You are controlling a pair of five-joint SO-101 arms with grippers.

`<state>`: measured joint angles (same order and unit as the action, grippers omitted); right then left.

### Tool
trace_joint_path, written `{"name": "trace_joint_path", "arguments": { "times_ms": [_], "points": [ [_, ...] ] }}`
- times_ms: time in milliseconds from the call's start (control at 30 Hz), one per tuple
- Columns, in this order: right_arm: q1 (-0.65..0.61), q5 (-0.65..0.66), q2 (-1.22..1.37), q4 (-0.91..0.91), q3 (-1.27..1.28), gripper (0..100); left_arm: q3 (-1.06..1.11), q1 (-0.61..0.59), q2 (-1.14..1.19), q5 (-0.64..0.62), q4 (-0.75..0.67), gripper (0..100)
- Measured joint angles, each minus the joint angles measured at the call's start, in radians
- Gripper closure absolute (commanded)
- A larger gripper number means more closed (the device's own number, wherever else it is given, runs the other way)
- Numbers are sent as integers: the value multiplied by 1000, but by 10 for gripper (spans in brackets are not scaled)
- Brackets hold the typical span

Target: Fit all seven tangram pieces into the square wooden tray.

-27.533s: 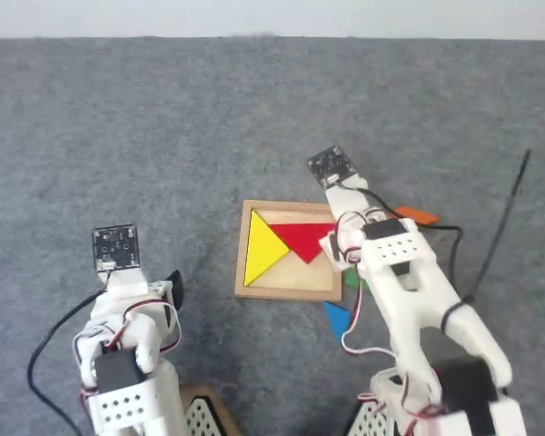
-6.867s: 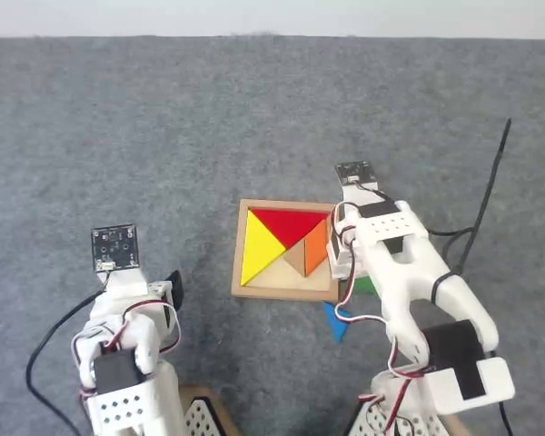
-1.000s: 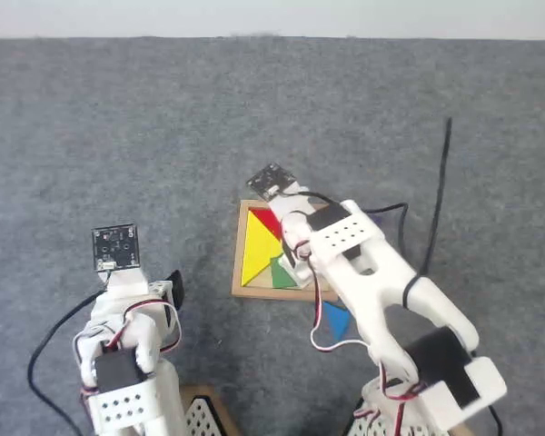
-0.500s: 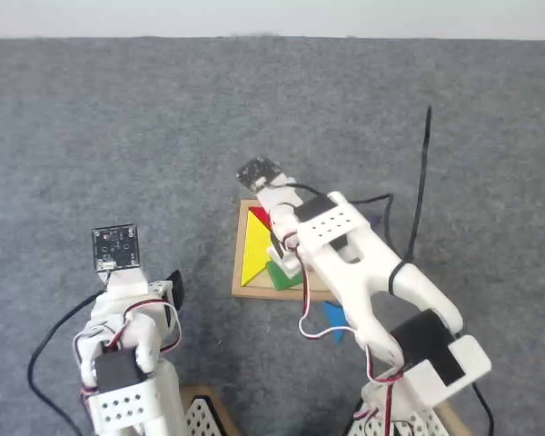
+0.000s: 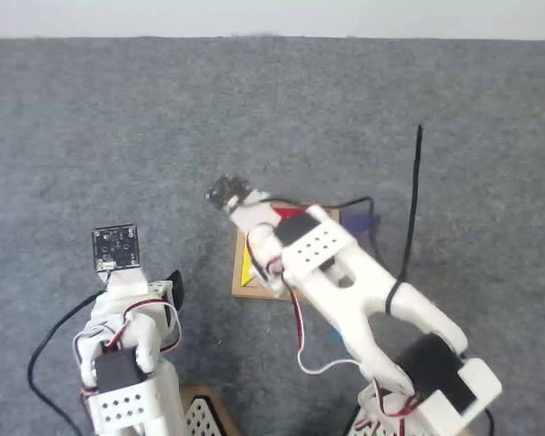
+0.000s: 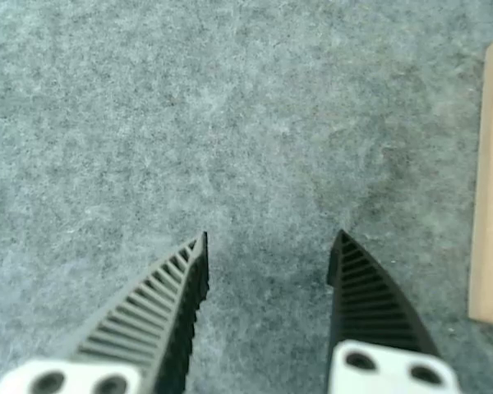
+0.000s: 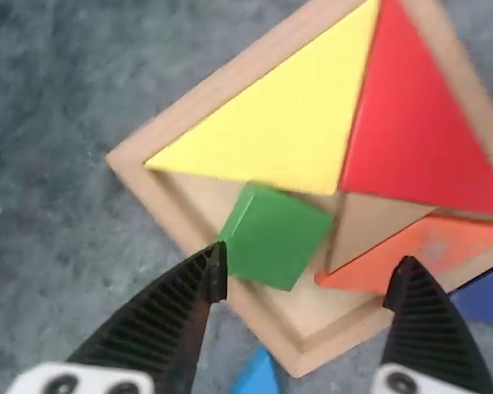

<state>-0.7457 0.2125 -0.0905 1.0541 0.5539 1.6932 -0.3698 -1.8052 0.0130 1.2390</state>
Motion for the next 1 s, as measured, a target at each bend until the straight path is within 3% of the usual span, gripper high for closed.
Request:
{"name": "trace_joint_path", "arguments": {
  "times_ms": [300,700,1000],
  "points": [
    [-5,-2,49,-60,41,685,0,0,0,0,0,766],
    [117,31,149,-63,-23,684,0,0,0,0,0,766],
    [107,29,-77,-32,-21,685,0,0,0,0,0,766]
  ]
}}
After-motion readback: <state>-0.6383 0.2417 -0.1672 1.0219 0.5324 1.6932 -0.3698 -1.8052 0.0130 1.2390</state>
